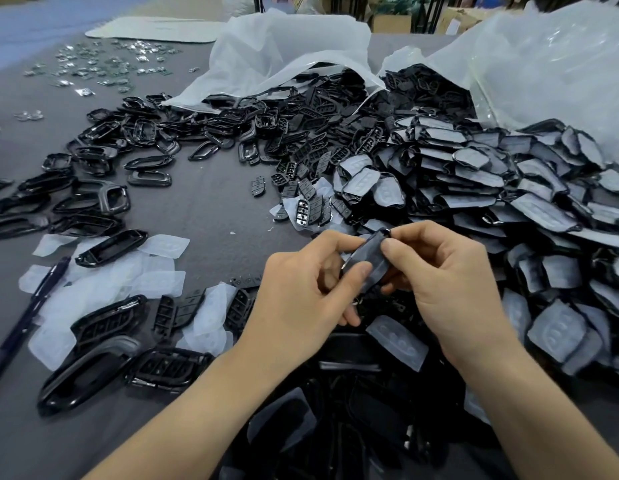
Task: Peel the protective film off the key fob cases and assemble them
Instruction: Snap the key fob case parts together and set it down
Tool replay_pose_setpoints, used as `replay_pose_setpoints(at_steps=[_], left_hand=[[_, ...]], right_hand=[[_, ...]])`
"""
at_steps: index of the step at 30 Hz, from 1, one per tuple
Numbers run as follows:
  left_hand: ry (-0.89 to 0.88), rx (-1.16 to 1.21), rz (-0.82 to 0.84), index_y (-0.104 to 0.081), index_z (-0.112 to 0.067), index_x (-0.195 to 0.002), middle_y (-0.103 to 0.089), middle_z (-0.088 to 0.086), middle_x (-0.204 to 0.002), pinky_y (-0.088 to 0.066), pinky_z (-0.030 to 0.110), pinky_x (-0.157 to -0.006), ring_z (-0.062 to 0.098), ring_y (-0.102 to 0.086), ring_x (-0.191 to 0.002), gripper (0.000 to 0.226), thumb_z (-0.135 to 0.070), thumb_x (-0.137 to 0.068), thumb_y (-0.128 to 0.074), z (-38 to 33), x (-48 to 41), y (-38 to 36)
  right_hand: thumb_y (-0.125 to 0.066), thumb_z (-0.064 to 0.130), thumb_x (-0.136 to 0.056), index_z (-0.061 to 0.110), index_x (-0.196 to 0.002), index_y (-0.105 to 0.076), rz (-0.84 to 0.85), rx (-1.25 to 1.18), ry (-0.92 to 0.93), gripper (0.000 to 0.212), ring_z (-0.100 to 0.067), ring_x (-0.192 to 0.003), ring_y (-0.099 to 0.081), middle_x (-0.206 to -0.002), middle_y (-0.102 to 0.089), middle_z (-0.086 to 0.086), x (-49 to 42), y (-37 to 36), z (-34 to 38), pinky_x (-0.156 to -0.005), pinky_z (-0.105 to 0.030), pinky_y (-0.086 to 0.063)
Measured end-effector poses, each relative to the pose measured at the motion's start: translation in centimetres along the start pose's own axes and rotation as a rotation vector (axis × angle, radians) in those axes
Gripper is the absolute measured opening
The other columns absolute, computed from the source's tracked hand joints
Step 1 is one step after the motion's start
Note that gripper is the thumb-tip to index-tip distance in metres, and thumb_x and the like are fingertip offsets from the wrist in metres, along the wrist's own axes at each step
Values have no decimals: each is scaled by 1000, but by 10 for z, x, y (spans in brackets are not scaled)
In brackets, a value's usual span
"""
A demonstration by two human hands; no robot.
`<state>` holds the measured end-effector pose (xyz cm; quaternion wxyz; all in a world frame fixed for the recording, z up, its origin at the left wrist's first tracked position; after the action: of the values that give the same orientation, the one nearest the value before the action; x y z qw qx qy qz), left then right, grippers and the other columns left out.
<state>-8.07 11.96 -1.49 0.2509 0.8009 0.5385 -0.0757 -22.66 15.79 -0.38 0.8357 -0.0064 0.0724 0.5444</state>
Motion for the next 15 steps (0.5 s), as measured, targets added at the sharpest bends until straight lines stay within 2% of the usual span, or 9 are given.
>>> replay_pose_setpoints(at_steps=[3,7,10,13,15], left_hand=[[-1,42,7,-62,-26,-99,-54,14,-56,-51,23,-41,7,-63,-41,15,-14,-90,-65,-2,0,1],[6,51,17,-64,-26,-99,-54,14,-53,-51,25,-39,10,-63,-40,14,-16,-90,-64,-1,0,0],[74,156,-13,-66,-39,-94,-48,12,-49,-48,20,-39,16,-63,-38,20,-19,-90,-63,3,-1,-1],[141,172,-21,-66,-43,-89,-54,19,-54,-48,21,-39,20,-64,-40,29,-14,-92,-62,7,-1,-1],[138,93,14,-63,-40,-91,-61,17,-58,-50,22,-42,18,-65,-42,31,-10,-93,-60,3,0,-3]], right_hand=[[-62,8,-89,16,-75,-68,42,-95,-28,18,-13,-55,-63,-65,-69,-4,1,-2,1,-48,-19,-48],[-58,12,-93,10,-83,-72,118,-169,-83,18,-17,-61,-67,-73,-71,-11,0,-4,1,-52,-21,-51],[-56,26,-93,11,-80,-75,204,-245,-139,27,-21,-65,-66,-74,-70,-15,0,-7,1,-56,-24,-54],[-55,15,-95,8,-82,-72,184,-149,-73,23,-21,-61,-65,-73,-68,-19,0,-10,-3,-56,-28,-56],[-55,8,-95,6,-83,-70,132,-36,-21,20,-21,-58,-64,-72,-67,-20,-2,-10,-8,-55,-30,-55]])
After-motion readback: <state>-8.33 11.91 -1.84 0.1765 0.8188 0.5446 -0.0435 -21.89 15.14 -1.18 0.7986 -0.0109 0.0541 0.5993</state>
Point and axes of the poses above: each hand's wrist, its own x-axis away from the middle knuckle, its own y-axis out of the back of the hand, z = x × y, the point moved 3 cm from there along -x, towards the middle knuckle
